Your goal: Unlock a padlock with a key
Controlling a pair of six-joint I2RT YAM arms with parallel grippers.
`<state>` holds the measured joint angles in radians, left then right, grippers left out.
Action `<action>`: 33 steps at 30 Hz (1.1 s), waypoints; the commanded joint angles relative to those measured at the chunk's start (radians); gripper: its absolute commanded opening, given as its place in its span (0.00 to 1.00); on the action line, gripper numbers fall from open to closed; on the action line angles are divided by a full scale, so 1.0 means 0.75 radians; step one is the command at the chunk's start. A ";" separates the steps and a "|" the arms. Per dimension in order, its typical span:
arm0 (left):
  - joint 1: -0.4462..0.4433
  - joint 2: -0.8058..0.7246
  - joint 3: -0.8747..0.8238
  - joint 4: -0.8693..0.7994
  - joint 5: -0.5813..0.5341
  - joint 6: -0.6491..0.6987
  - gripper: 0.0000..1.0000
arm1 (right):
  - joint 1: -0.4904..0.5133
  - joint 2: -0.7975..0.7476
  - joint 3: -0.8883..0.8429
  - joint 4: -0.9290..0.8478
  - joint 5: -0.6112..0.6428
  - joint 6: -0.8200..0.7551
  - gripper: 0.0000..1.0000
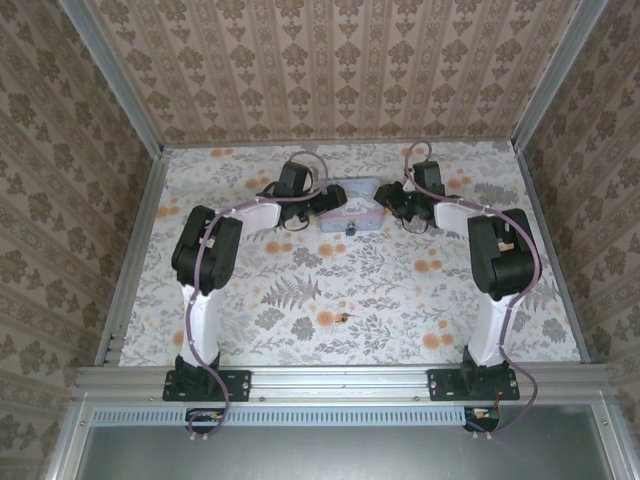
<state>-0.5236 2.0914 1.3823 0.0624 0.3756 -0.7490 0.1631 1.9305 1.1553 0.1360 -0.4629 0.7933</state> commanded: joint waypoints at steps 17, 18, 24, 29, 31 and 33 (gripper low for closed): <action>-0.079 -0.288 -0.393 0.222 -0.054 -0.044 1.00 | 0.145 -0.283 -0.384 0.132 0.018 0.048 0.65; -0.066 -0.282 -0.389 0.225 -0.048 -0.046 1.00 | 0.145 -0.286 -0.379 0.112 0.029 0.040 0.66; 0.026 -0.327 -0.436 0.247 -0.023 -0.042 1.00 | 0.114 -0.375 -0.424 0.036 0.132 0.020 0.71; 0.125 -0.464 -0.549 0.274 0.005 -0.058 1.00 | 0.113 -0.528 -0.509 -0.055 0.144 -0.032 0.68; 0.151 -0.539 -0.588 0.251 0.026 -0.047 1.00 | 0.142 -0.597 -0.546 -0.122 0.135 -0.077 0.66; 0.162 -0.616 -0.615 0.209 0.039 -0.031 1.00 | 0.190 -0.650 -0.571 -0.200 0.131 -0.139 0.65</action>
<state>-0.4084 1.7161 0.9375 0.2276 0.3630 -0.7753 0.2634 1.4971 0.7586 0.1020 -0.3687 0.7643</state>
